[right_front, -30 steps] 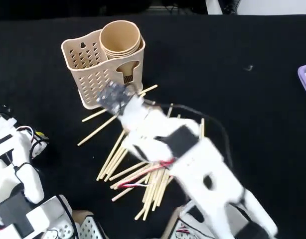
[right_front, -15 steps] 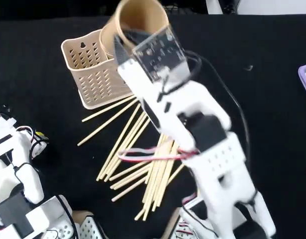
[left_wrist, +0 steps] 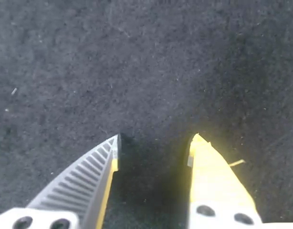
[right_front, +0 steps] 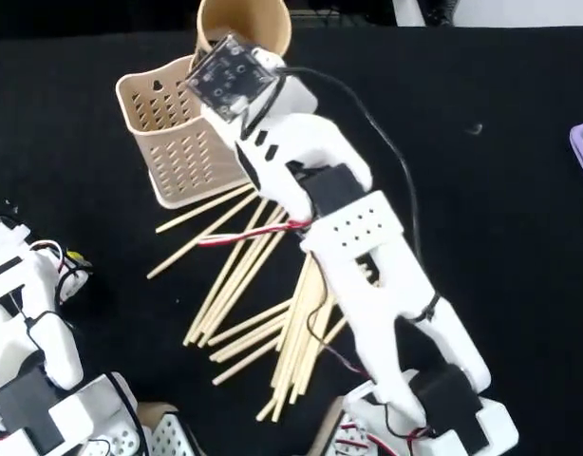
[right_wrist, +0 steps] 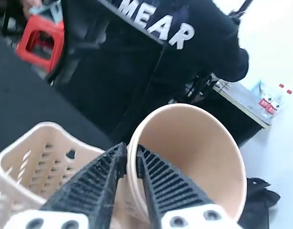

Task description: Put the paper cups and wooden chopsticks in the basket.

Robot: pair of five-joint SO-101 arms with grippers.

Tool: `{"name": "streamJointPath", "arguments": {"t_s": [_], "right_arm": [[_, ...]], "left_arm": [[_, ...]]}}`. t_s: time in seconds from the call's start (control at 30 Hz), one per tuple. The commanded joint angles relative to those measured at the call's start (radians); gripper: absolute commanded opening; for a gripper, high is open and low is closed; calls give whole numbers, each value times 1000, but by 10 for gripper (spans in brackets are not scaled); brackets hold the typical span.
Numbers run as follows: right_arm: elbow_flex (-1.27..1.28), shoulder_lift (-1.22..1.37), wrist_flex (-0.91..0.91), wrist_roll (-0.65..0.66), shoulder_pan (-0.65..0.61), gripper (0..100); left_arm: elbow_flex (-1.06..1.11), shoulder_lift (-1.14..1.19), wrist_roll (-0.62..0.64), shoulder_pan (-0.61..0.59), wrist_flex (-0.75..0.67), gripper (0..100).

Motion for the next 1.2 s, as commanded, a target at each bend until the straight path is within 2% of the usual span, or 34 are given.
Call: {"name": "streamJointPath", "arguments": {"t_s": [0.0, 0.1, 0.2, 0.27, 0.5, 0.7, 0.87, 1.07, 1.17], "right_arm": [[-79, 1, 89, 26, 3, 12], [-117, 13, 176, 25, -5, 53], [-168, 21, 232, 23, -2, 204], [-211, 21, 272, 14, -2, 264], [-351, 21, 443, -40, 25, 171], [-361, -31, 632, -38, 61, 8], [-360, -142, 890, -31, 58, 61], [-346, -274, 1185, -32, 84, 61], [-262, -326, 1326, -40, 94, 64]], "left_arm": [[-42, 0, 5, -22, 0, 238], [-42, 0, 5, -22, 0, 238], [-42, 0, 5, -22, 0, 238], [-42, 0, 5, -22, 0, 238], [-42, 0, 5, -22, 0, 238], [-42, 0, 3, -21, 0, 238], [-42, 0, 3, -19, 0, 238], [-42, 0, 3, -19, 0, 238], [-42, 0, 3, -19, 0, 238]]}}
